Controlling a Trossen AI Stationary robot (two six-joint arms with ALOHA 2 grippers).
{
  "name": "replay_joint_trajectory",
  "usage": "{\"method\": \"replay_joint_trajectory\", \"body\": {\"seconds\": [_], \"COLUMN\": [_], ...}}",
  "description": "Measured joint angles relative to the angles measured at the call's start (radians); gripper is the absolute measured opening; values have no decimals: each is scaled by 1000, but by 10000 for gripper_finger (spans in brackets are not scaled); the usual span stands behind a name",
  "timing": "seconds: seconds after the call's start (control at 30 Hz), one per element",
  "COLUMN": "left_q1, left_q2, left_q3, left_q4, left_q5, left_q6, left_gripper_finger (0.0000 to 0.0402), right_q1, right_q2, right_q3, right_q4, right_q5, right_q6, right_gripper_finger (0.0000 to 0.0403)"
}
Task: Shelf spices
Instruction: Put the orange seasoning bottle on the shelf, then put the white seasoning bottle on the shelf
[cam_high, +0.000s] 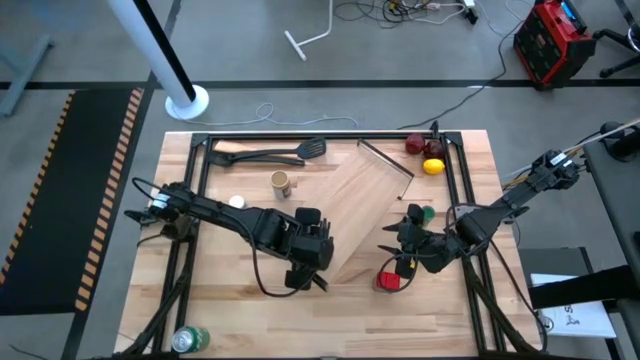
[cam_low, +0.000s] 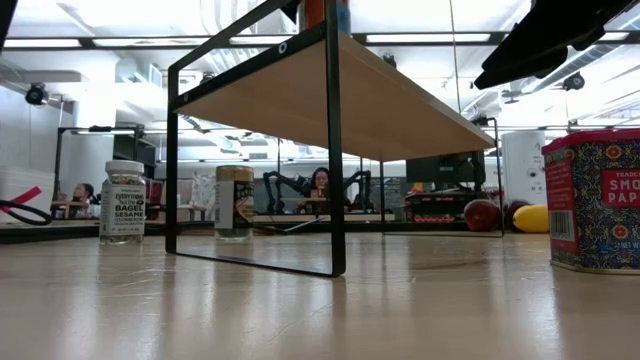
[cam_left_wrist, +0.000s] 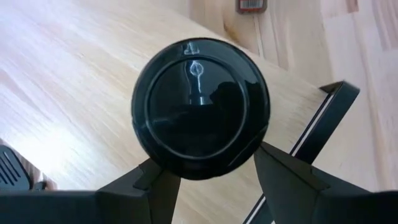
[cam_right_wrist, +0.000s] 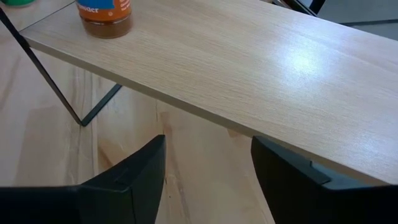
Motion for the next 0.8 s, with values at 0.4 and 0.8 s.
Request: {"method": "replay_joint_trajectory", "body": {"seconds": [0.4, 0.8], "left_q1": [0, -1], "left_q2": [0, -62], "left_q3": [0, 0], "left_q4": [-11, -312], "left_q5": [0, 0], "left_q6": [-1, -178], "left_gripper_finger": [188, 186], "right_q1": [0, 1], "right_q2": [0, 0], "right_q3": [0, 0], "right_q4": [0, 0], "right_q5": [0, -24], "right_q6": [0, 0], "right_gripper_finger": [228, 214]}}
